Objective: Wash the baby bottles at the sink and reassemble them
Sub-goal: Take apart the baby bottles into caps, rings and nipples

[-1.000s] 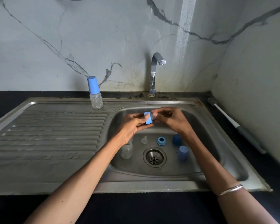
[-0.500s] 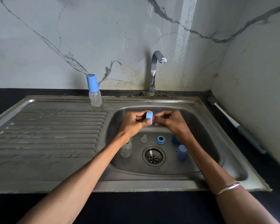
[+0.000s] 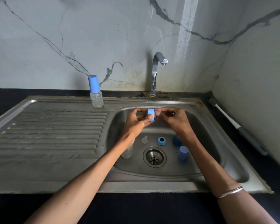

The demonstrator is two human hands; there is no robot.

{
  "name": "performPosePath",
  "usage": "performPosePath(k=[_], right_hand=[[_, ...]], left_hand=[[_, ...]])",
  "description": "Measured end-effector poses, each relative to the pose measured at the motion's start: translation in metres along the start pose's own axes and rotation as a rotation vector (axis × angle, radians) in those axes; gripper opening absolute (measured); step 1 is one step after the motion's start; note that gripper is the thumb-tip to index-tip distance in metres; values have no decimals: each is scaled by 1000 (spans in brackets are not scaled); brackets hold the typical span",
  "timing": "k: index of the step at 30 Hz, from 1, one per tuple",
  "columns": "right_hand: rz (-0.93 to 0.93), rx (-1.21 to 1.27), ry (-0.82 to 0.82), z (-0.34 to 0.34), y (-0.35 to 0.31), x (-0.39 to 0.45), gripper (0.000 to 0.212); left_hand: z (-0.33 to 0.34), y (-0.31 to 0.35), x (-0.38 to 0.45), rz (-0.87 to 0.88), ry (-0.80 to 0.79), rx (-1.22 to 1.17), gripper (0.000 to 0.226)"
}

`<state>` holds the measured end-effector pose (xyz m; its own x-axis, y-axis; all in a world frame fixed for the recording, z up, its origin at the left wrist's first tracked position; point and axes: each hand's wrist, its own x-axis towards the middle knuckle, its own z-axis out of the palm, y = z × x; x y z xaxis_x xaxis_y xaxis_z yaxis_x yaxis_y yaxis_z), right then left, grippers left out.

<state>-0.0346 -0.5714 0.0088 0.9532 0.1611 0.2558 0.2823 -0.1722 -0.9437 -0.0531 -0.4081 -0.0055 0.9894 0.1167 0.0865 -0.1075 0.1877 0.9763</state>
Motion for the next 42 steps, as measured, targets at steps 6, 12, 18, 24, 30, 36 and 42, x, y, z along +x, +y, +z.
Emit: performPosePath(k=[6, 12, 18, 24, 30, 36, 42], right_hand=[[-39, 3, 131, 13, 4, -2, 17], [-13, 66, -65, -1, 5, 1, 25], [-58, -50, -120, -7, 0, 0, 22], [-116, -164, -72, -3, -1, 3, 26], [-122, -238, -144, -8, 3, 8, 60], [-202, -304, -164, 2, -1, 6, 57], [-213, -309, -135, 1, -3, 5, 52]], left_hand=[[2, -1, -2, -43, -10, -100, 11], [0, 3, -2, -125, -54, -200, 11], [-3, 3, -1, -163, -110, -180, 14], [-7, 3, 1, -161, -123, -207, 15], [-4, 3, -1, -197, -99, -251, 15], [-6, 5, -2, -201, -88, -250, 15], [-6, 3, 0, -234, -56, -328, 12]])
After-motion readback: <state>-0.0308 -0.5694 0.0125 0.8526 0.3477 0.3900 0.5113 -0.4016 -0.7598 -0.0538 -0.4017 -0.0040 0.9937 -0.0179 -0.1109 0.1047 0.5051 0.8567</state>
